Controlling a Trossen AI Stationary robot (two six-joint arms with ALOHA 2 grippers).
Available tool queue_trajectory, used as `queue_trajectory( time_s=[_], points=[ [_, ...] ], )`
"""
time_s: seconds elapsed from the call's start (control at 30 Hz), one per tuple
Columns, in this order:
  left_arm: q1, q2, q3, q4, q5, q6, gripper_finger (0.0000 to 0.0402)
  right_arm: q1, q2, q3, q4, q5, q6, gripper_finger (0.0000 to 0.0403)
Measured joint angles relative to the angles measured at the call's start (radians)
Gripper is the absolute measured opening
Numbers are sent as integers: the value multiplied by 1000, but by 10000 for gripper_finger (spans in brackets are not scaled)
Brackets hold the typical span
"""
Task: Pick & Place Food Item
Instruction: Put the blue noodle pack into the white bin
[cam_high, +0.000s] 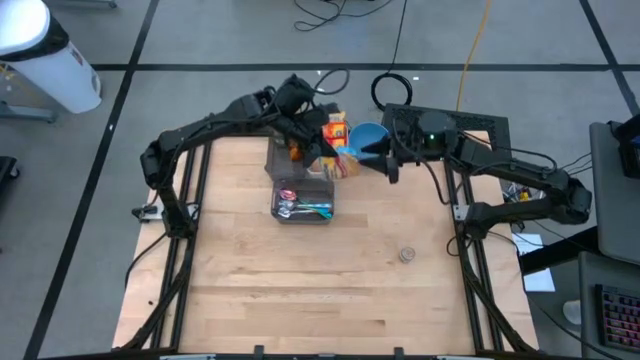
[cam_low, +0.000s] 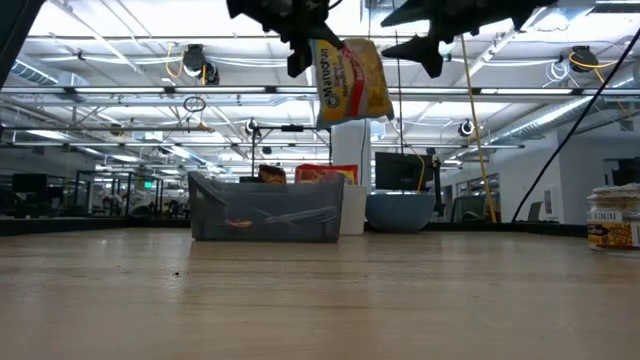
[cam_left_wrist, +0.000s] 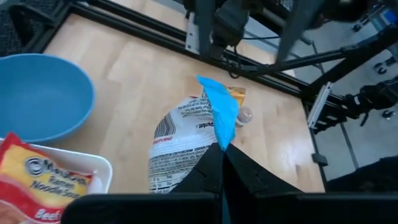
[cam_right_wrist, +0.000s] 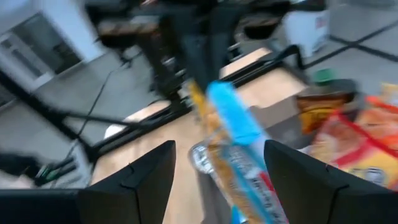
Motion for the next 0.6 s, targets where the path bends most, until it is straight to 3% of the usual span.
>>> queue_trajectory(
  time_s=[0.33, 0.6],
  points=[
    [128, 0, 0, -104, 84, 156, 3, -132, 0, 0, 70, 36, 125, 254],
    [223, 4, 0, -142, 116, 288, 2, -168, 21, -1, 82, 65, 177, 256]
  ],
)
